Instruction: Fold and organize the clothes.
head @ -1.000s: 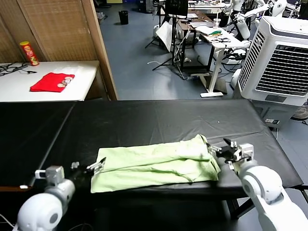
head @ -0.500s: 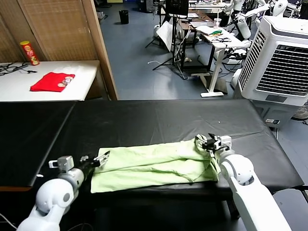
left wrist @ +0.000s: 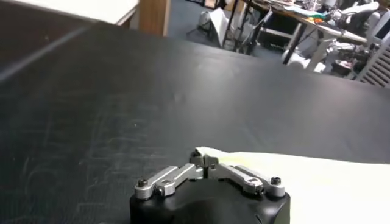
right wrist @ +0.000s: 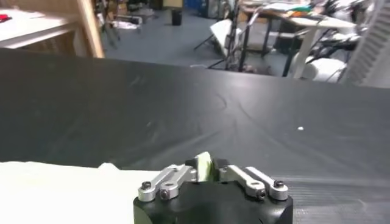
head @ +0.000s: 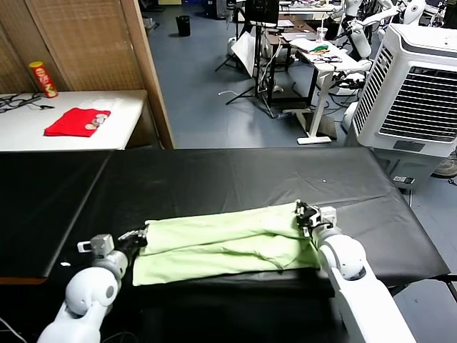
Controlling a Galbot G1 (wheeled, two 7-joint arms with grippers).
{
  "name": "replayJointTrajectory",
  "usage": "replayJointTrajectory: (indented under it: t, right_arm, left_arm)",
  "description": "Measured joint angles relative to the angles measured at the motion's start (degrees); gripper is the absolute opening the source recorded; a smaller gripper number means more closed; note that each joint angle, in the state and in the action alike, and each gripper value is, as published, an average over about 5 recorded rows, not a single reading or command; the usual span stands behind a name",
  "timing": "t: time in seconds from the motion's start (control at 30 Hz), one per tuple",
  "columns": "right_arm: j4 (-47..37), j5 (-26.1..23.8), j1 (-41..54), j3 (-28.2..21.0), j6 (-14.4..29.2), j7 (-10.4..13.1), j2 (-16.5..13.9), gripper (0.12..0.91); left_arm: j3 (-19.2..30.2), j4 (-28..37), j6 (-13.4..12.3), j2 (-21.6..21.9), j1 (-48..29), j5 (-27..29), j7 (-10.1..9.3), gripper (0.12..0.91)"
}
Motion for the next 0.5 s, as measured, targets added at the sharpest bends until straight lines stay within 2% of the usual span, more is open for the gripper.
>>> replayJointTrajectory:
  t: [0.1,0.17,0.23,0.3,0.43,0.5]
  right_arm:
    - [0.4,0.0,-0.6,0.4,0.2,-0.1,0.7,0.131]
    - [0.7,0.1,-1.0,0.7,0.3,-0.5,0.9,0.157]
    - [1.1,0.2,-1.3,1.0,0.4,-1.2,0.9,0.233]
    - [1.7,0.2,-1.8,1.3,0.7,-1.7,0.7,0.325]
    - [3.5,0.2,-3.1,2.1,1.1,-2.4,-0.1,0.559]
    - [4.6,0.3,-3.8,2.6,1.2,-2.6,-0.6,0.656]
  left_arm:
    - [0.1,-0.3,-1.1,-0.4,-0.2,2.7,0.25,0.127]
    - [0.1,-0.4,-1.7,-0.6,-0.5,3.9,0.72,0.127]
    - [0.2,-0.5,-2.1,-0.6,-0.7,4.8,1.41,0.130]
    - [0.2,-0.7,-2.6,-0.5,-0.9,5.5,2.07,0.166]
    - [-0.2,-1.3,-3.2,0.2,-0.4,5.7,2.67,0.351]
    - [-0.6,-1.8,-3.3,0.6,0.1,5.0,2.65,0.469]
